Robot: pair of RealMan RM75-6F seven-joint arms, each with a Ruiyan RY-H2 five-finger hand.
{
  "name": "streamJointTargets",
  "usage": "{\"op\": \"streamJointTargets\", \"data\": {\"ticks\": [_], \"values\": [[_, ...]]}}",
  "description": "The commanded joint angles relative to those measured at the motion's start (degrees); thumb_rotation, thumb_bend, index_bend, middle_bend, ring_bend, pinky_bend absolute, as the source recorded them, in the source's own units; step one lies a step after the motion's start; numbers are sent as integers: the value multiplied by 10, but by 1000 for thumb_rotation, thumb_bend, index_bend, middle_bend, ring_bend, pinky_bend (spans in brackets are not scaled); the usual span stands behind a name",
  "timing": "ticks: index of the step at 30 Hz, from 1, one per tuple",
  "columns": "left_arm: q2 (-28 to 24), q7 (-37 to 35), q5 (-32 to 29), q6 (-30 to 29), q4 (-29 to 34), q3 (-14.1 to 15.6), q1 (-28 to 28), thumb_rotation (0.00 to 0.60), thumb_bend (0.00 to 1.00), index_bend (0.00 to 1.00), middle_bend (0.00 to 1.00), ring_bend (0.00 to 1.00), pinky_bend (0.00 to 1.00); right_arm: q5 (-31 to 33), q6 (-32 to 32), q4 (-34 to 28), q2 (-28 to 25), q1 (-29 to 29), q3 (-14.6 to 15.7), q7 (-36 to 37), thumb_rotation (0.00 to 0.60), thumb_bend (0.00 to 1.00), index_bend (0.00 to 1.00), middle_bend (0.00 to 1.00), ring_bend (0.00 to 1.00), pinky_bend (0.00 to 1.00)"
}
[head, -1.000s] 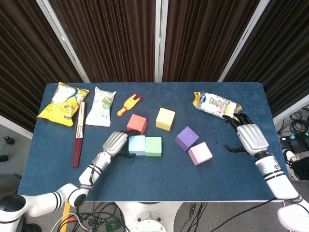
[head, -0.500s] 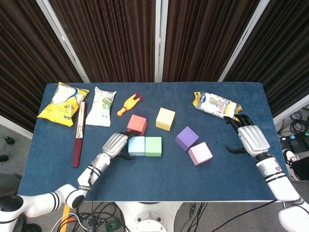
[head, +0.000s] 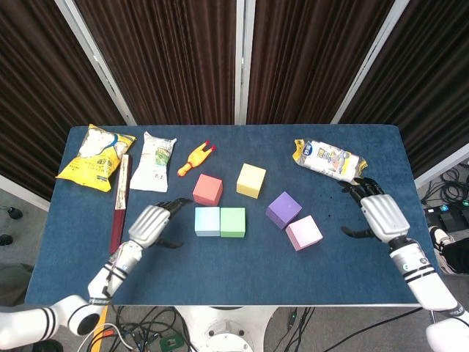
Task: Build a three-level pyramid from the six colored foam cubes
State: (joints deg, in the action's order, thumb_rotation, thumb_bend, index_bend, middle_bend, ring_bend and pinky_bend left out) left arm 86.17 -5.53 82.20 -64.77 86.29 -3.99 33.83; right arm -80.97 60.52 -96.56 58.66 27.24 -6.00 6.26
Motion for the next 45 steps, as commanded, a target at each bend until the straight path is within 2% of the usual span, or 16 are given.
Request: {"op": "streamJointTargets", "data": {"ticks": [1, 7, 10, 13, 22, 31, 39, 45], "values": [[-67, 26, -7, -30, 48, -1, -26, 600, 95, 166, 174, 251, 336, -27, -23, 3, 4, 13, 10, 15, 600, 101, 107, 226, 64, 87], [-126, 65, -43, -70, 72, -11, -64, 600, 92, 172, 174, 251, 313, -48, -34, 26, 33, 21, 26, 13, 600, 98, 105, 241, 69, 135], [-142, 64, -62, -85, 80, -16, -82, 600, 90, 172, 174, 251, 295, -38, -46, 41, 53, 23, 29, 12, 600, 36, 105, 244, 70, 138], [-149, 59, -68, -92, 84, -18, -92, 600, 89, 172, 174, 251, 294, -33, -49, 54, 69, 24, 30, 6, 600, 0, 105, 248, 70, 139], [-153, 54, -61, -92, 92, -19, -104, 600, 86, 172, 174, 251, 285, -25, -61, 99, 126, 38, 26, 9, 600, 0, 104, 242, 70, 141], [-156, 42, -54, -91, 97, -22, -111, 600, 82, 172, 174, 251, 284, -42, -58, 129, 157, 46, 33, 24, 600, 17, 118, 247, 70, 141], [-159, 25, -51, -90, 98, -28, -115, 600, 82, 172, 174, 251, 285, -65, -29, 149, 176, 37, 44, 45, 600, 73, 207, 295, 92, 143], [-161, 16, -51, -89, 98, -32, -118, 600, 82, 173, 174, 251, 285, -83, 13, 174, 194, 25, 45, 67, 600, 181, 382, 395, 166, 181]]}}
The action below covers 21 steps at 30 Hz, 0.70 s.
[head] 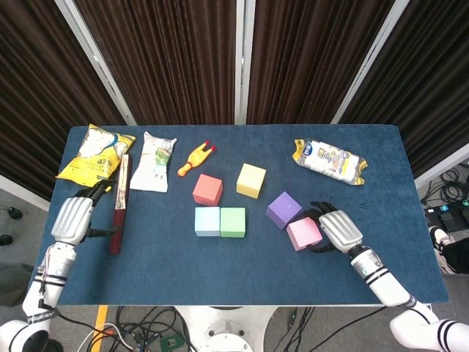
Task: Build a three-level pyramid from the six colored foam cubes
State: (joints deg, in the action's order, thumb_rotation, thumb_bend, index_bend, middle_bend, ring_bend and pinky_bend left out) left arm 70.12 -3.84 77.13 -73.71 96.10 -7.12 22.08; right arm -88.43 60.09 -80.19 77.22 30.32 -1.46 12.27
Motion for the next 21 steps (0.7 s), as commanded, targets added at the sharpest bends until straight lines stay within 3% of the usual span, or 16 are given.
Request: {"op": "streamJointTargets", "data": {"ticks": [1, 5, 13, 21], "values": [[-1, -1, 0, 0, 0, -1, -1, 600, 82, 173, 174, 251, 285, -12, 23, 13, 9, -7, 1, 9, 600, 208, 420, 420, 182, 193], [-4, -2, 1, -1, 3, -2, -4, 600, 82, 173, 174, 251, 285, -25, 43, 12, -3, -9, 0, 40, 600, 236, 477, 454, 206, 208], [-10, -1, 1, -5, 10, -6, -9, 600, 81, 173, 174, 251, 285, -60, 75, -50, -59, -2, -2, 102, 600, 237, 489, 456, 208, 208], [-12, -3, 3, -6, 14, -7, -13, 600, 73, 173, 174, 251, 285, -70, 40, -81, -55, 44, -16, 160, 600, 234, 490, 452, 208, 208]]}}
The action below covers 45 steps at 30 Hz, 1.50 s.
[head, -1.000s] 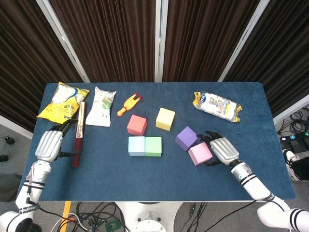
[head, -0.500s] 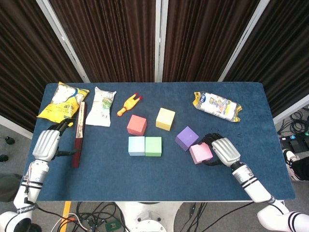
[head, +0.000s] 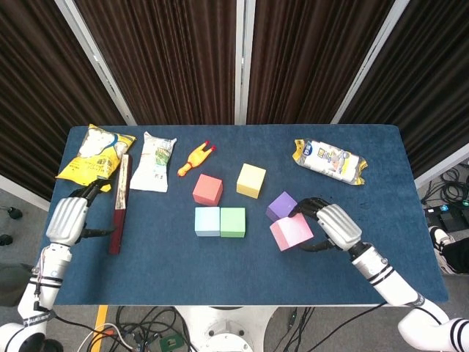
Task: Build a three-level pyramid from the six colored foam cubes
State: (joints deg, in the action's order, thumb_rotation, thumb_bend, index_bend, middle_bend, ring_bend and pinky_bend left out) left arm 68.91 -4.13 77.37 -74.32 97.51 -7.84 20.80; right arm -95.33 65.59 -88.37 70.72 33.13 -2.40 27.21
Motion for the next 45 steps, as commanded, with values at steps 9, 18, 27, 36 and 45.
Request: {"op": "streamJointTargets", "data": {"ticks": [9, 18, 27, 36, 45], "values": [[-2, -9, 0, -6, -3, 1, -10, 600, 73, 172, 174, 251, 285, -1, -55, 56, 65, 58, -11, 18, 600, 235, 490, 452, 207, 202], [-5, -24, 9, -10, -2, 2, -17, 600, 73, 172, 174, 251, 284, 7, -58, 95, 81, 60, 1, 1, 600, 235, 491, 452, 207, 191], [-7, -26, 22, -11, 0, 2, -17, 600, 73, 172, 174, 251, 284, 43, -37, 106, 52, 35, -3, -25, 600, 237, 491, 455, 208, 190], [-10, -27, 28, -14, 3, 3, -19, 600, 73, 172, 174, 251, 285, 82, -18, 101, 4, 9, -20, -36, 600, 237, 491, 460, 207, 190], [-15, -27, 33, -18, 10, 3, -22, 600, 73, 173, 174, 251, 284, 58, 4, 35, -37, 11, -30, -34, 600, 238, 491, 469, 208, 189]]}}
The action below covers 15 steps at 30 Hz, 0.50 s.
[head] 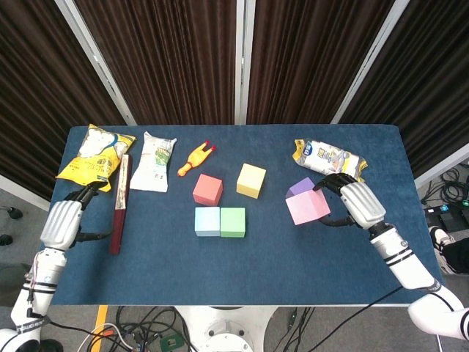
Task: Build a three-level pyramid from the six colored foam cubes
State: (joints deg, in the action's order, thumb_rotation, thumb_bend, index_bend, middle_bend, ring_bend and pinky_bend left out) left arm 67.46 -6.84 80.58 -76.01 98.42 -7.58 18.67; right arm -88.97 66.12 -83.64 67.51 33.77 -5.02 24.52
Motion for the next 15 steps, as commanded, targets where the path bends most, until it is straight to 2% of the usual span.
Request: {"op": "streamJointTargets", "data": {"ticks": [1, 6, 11, 15], "values": [[-1, 1, 1, -1, 2, 1, -1, 600, 73, 173, 174, 251, 284, -5, -13, -17, -4, 12, -6, -16, 600, 237, 491, 469, 208, 189], [-4, 0, 1, -1, 5, 1, -3, 600, 73, 172, 173, 251, 285, 22, -89, -38, 2, 50, -13, -89, 600, 237, 494, 470, 207, 189], [-4, -1, 4, -5, 4, 3, -6, 600, 74, 173, 172, 251, 285, 89, -162, -53, 21, 81, -25, -171, 600, 235, 484, 470, 206, 185], [-3, -5, 4, -3, 1, 2, -6, 600, 73, 172, 172, 251, 284, 144, -187, -61, 43, 96, -37, -227, 600, 227, 458, 470, 203, 135]]}}
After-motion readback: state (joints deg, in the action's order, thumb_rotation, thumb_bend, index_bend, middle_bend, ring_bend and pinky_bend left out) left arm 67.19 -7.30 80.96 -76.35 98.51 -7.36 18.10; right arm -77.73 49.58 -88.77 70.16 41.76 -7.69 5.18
